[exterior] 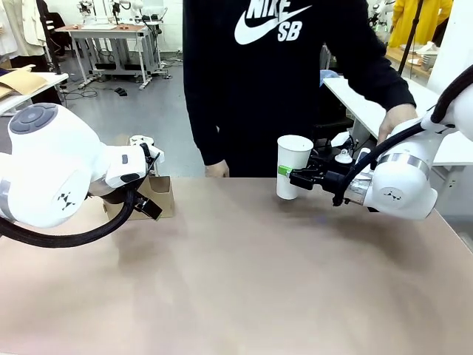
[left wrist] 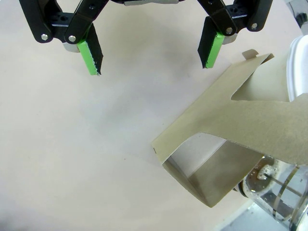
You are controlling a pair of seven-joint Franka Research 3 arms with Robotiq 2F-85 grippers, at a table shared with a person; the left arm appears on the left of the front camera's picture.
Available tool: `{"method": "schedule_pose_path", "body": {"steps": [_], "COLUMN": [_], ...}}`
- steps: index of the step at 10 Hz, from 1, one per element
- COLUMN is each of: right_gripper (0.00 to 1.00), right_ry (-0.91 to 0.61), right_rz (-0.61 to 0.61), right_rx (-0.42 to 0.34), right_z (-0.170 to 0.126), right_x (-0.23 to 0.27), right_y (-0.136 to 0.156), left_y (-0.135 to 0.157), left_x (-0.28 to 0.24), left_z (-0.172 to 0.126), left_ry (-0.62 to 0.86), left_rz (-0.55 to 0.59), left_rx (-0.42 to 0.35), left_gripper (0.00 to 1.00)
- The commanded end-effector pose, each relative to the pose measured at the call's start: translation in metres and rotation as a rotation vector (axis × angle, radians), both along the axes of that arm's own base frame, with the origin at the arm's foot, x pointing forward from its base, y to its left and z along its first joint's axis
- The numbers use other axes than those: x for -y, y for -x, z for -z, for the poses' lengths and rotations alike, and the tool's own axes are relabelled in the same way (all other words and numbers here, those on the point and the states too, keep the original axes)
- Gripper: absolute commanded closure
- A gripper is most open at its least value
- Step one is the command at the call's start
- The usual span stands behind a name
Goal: Pour a drink into a cup and package it in a carrier.
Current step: When a person places the Paper Cup Lid on the 600 ml Paper Cup , lift the 600 ml Paper Cup.
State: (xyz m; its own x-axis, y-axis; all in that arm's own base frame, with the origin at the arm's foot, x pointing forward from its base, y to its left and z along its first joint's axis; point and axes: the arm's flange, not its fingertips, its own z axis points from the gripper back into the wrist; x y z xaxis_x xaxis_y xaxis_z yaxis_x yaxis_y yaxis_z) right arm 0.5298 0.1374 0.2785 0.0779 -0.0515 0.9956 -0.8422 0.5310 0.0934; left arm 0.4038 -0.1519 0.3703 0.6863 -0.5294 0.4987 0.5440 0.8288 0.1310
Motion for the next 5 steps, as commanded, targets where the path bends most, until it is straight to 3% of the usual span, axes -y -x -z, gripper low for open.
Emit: {"method": "schedule_pose_path", "body": {"steps": [1,5], "right_gripper": [0.19,0.19], "right_ry": [-0.014,-0.014], "right_rz": [0.003,0.003], "right_rx": [-0.005,-0.005], "right_z": [-0.0048,-0.0048], "right_x": [-0.0011,-0.0011], "right_y": [0.0012,0.0012], "left_y": [0.0000,0.0000], "left_x": [-0.0002,-0.0002], "left_z": [-0.0001,-0.0001], "left_ry": [0.001,0.001], "left_rz": [0.000,0.000], "left_rx": [0.000,0.000], "left_gripper": [0.00,0.00]}}
